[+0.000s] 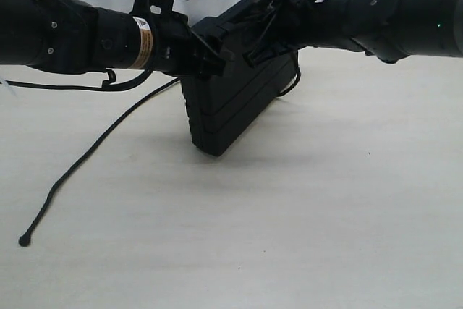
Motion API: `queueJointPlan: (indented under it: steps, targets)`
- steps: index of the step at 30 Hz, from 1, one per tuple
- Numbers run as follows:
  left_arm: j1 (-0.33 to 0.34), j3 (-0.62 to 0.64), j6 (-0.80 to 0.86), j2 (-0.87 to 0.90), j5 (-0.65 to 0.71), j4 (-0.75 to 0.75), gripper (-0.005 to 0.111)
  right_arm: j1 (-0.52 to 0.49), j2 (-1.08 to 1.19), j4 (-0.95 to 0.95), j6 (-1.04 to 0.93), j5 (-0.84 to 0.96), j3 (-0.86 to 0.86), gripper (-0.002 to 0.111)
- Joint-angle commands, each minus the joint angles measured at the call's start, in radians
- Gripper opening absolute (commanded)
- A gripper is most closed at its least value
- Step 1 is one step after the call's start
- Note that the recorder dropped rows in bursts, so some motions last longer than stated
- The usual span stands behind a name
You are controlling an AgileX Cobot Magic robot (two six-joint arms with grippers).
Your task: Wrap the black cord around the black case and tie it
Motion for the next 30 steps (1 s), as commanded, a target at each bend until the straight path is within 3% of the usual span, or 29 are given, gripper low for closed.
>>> queueJointPlan:
  steps: [1, 5, 7, 18, 30]
  targets:
    - [-0.01, -0.001, 0.009, -0.009, -0.053, 0.011, 0.0, 0.001, -0.004, -0.001, -0.035, 0.062, -0.002, 0.052]
    - [-0.01, -0.001, 0.009, -0.009, -0.056, 0.011, 0.0, 0.001, -0.004, -0.001, -0.05, 0.08, -0.002, 0.076]
    - [-0.01, -0.001, 0.009, -0.009, -0.056, 0.011, 0.0, 0.001, -0.009, -0.001, -0.046, 0.088, -0.002, 0.08]
    - [-0.01, -0.001, 0.009, -0.009, -0.027, 0.009, 0.0, -0.055, -0.147, -0.001, -0.012, 0.243, -0.002, 0.08]
    - [-0.01, -0.001, 0.052, -0.009, 0.004, 0.011, 0.0, -0.344, -0.164, 0.044, 0.364, 0.399, -0.002, 0.078]
